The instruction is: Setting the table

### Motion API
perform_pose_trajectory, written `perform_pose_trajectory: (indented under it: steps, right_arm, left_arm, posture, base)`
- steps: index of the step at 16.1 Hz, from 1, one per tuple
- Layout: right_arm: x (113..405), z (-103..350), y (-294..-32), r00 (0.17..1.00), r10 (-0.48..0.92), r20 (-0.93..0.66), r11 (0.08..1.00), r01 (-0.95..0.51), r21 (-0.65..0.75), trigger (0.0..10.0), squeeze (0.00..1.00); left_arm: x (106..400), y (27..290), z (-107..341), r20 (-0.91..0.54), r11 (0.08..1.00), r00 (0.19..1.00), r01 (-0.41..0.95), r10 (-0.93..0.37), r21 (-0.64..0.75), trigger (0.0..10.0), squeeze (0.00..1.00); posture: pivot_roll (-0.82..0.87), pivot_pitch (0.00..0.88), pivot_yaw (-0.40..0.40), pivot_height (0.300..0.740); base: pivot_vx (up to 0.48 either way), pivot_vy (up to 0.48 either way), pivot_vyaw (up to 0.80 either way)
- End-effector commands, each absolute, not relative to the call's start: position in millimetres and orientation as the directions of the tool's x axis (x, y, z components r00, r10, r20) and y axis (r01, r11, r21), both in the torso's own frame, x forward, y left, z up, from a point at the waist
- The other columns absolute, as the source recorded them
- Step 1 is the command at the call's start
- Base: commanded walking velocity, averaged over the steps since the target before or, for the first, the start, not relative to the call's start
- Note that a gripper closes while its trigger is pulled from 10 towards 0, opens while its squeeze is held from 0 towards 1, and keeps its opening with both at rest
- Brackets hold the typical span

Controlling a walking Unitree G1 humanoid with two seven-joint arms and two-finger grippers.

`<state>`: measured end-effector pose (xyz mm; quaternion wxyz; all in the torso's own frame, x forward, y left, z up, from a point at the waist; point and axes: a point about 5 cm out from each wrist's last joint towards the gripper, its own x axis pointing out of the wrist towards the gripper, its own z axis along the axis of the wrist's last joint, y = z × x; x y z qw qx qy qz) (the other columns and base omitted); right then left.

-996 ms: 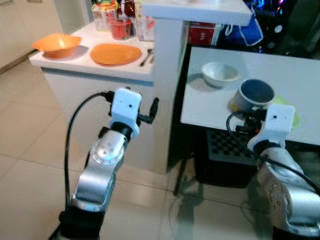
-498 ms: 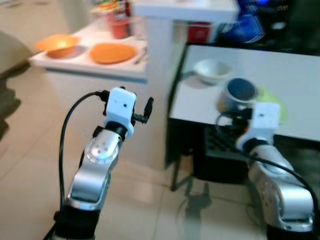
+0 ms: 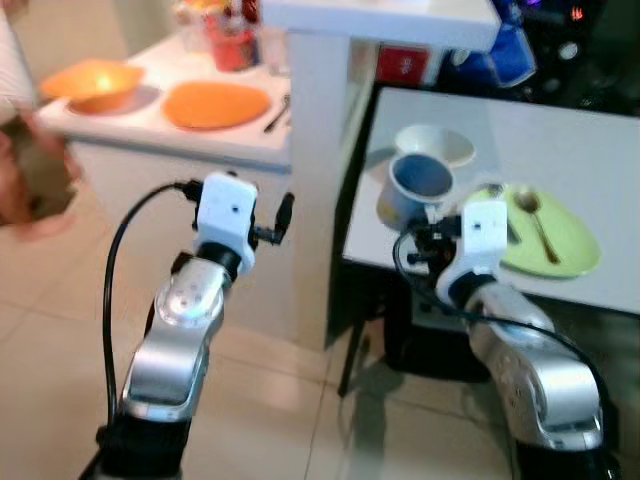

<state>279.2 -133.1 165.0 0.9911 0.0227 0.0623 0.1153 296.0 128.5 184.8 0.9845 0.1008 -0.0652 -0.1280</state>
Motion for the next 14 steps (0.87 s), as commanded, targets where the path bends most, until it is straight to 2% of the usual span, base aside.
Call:
perform_pose_trajectory:
  steps: [1,7,11,14]
  right_arm:
    - [280,164,-145,0.973,0.197,-0.120,0.980,-0.190,0.065,10.0,0.00]
    - [281,157,-147,0.972,0.177,-0.155,0.984,-0.174,0.035,10.0,0.00]
    - [277,148,-146,0.961,0.191,-0.198,0.982,-0.185,0.048,10.0,0.00]
    - [276,144,-146,0.960,0.192,-0.203,0.981,-0.182,0.065,10.0,0.00]
  left_arm:
    - [295,119,188,0.112,0.939,0.948,0.271,-0.298,0.211,10.0,0.00]
    - [295,117,187,0.106,0.937,0.944,0.289,-0.313,0.195,10.0,0.00]
    - [294,115,187,0.106,0.933,0.940,0.301,-0.326,0.198,10.0,0.00]
    - [292,117,186,0.103,0.931,0.939,0.305,-0.329,0.201,10.0,0.00]
  posture:
    - [-0.05,0.000,-0.021,0.740]
    - [-0.05,0.000,-0.017,0.740]
    - [-0.05,0.000,-0.015,0.740]
    - [-0.05,0.000,-0.014,0.740]
  base:
    - [0.409,0.000,0.00]
    - [0.395,0.000,0.00]
    - [0.376,0.000,-0.80]
    - [0.339,0.000,-0.15]
